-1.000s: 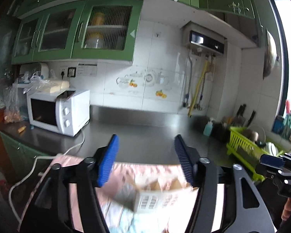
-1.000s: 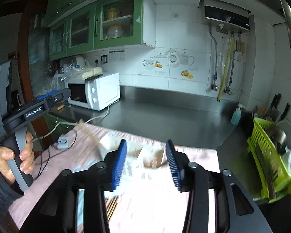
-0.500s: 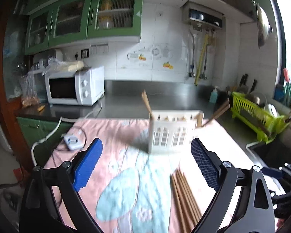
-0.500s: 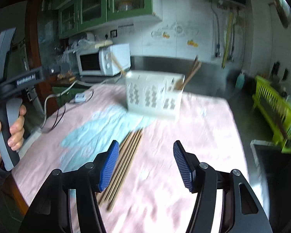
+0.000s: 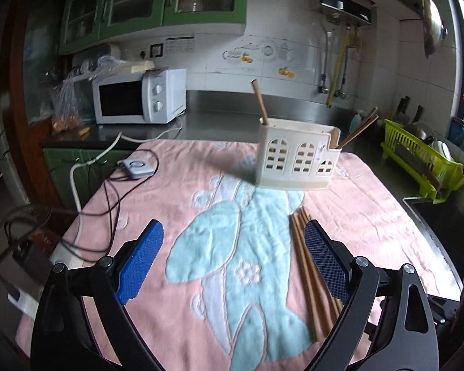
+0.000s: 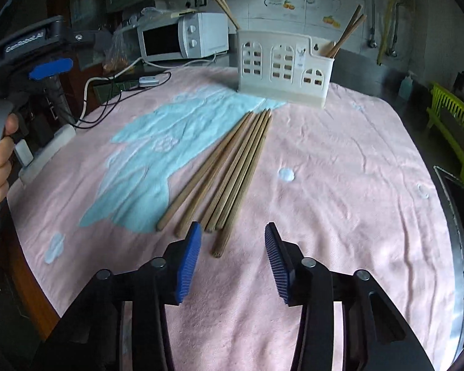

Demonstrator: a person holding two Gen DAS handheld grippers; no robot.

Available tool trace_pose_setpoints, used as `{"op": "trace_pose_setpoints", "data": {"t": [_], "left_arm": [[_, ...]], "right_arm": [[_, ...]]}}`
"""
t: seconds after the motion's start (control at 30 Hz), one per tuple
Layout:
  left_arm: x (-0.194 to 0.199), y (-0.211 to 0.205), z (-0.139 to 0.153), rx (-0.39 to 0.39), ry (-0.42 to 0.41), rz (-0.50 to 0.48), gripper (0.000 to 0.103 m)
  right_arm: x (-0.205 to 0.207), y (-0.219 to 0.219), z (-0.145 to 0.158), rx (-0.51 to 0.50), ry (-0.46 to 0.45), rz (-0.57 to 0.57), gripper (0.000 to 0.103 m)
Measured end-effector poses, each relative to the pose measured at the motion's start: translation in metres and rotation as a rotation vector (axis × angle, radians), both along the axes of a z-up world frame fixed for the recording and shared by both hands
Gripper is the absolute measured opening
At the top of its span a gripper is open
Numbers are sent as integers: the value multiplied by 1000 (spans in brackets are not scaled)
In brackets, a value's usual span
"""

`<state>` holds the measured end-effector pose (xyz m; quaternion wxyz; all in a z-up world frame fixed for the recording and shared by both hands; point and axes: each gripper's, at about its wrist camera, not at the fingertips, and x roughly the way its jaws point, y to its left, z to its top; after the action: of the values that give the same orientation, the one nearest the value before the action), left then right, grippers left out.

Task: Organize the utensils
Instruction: 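Move the left tool back to the loose chopsticks while the right tool returns too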

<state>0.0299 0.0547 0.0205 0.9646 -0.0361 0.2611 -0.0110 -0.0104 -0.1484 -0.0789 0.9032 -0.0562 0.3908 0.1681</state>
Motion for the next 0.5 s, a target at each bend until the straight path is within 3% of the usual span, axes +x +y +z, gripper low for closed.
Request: {"op": "trace_pose_setpoints", "data": {"t": [0.27,0.5], "left_arm": [[-9,6,-24,18,59,1,92],[-14,-4,-49,20,124,-43,91]], "right_arm": [[9,5,-21,-15,67,4,25],[13,5,-22,-43,62,-10,15]]}}
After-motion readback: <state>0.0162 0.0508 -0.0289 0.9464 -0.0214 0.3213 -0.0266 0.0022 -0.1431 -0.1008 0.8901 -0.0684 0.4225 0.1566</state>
